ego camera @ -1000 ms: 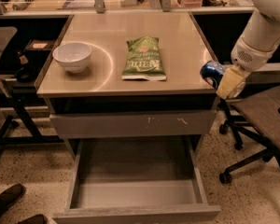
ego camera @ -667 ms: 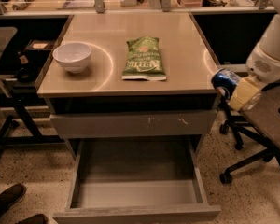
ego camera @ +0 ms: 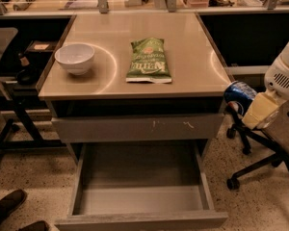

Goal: Place pepsi can into middle drawer

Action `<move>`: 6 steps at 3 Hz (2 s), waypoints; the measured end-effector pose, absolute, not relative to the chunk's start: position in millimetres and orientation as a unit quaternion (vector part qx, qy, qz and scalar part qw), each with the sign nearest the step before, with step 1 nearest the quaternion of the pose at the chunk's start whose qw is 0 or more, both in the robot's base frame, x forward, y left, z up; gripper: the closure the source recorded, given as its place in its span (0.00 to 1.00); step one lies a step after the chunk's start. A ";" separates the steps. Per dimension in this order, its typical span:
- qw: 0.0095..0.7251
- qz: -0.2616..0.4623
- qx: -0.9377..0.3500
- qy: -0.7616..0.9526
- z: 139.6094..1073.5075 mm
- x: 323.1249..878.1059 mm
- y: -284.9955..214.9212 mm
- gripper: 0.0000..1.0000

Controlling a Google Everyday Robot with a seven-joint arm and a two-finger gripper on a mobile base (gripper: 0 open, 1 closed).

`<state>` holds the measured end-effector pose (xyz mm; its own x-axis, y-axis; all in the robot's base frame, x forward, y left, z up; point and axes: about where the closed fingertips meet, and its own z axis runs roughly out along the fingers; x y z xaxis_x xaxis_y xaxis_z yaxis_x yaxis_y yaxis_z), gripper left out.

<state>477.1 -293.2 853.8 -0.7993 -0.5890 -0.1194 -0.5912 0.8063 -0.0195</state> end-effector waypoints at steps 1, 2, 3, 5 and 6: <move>0.046 0.026 -0.307 0.950 835.6 463.0 -285.3 1.00; 0.025 0.052 -0.305 0.951 802.1 441.7 -268.7 1.00; -0.006 0.085 -0.300 0.950 764.6 417.5 -248.6 1.00; -0.015 0.095 -0.266 0.959 729.3 414.1 -241.7 1.00; -0.024 0.119 -0.229 0.966 685.2 417.5 -231.1 1.00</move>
Offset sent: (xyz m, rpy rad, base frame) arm -0.0659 0.0450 -0.0995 0.1054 0.1842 -0.0070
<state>417.5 -231.1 685.2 -0.8935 -0.4490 -0.0080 -0.4374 0.8662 0.2417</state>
